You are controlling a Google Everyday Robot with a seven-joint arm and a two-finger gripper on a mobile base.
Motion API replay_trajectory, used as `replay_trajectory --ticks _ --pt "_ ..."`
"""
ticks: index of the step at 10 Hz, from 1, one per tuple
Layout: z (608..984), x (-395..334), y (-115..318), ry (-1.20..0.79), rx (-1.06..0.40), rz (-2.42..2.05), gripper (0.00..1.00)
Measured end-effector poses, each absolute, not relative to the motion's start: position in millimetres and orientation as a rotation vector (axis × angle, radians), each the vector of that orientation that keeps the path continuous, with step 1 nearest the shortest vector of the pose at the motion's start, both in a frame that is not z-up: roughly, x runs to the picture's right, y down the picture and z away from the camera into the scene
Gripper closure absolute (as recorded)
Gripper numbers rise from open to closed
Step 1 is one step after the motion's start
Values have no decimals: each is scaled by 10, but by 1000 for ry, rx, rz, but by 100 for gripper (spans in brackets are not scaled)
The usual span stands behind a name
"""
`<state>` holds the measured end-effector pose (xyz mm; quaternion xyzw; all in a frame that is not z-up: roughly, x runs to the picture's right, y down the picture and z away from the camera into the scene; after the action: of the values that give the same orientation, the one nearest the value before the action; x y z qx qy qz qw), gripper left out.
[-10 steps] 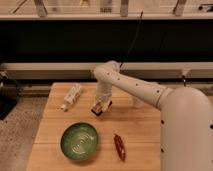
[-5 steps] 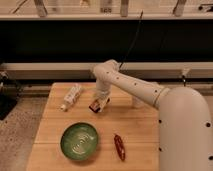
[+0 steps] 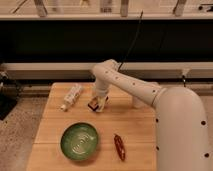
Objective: Place the eraser on the white sponge
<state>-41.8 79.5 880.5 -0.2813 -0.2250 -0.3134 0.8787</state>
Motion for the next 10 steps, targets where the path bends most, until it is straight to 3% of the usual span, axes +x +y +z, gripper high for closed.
replay_trajectory --ticks 6,10 --pt "8869 -424 745 -444 -567 -656 22" --pt "8848 -419 717 -432 -563 -668 20"
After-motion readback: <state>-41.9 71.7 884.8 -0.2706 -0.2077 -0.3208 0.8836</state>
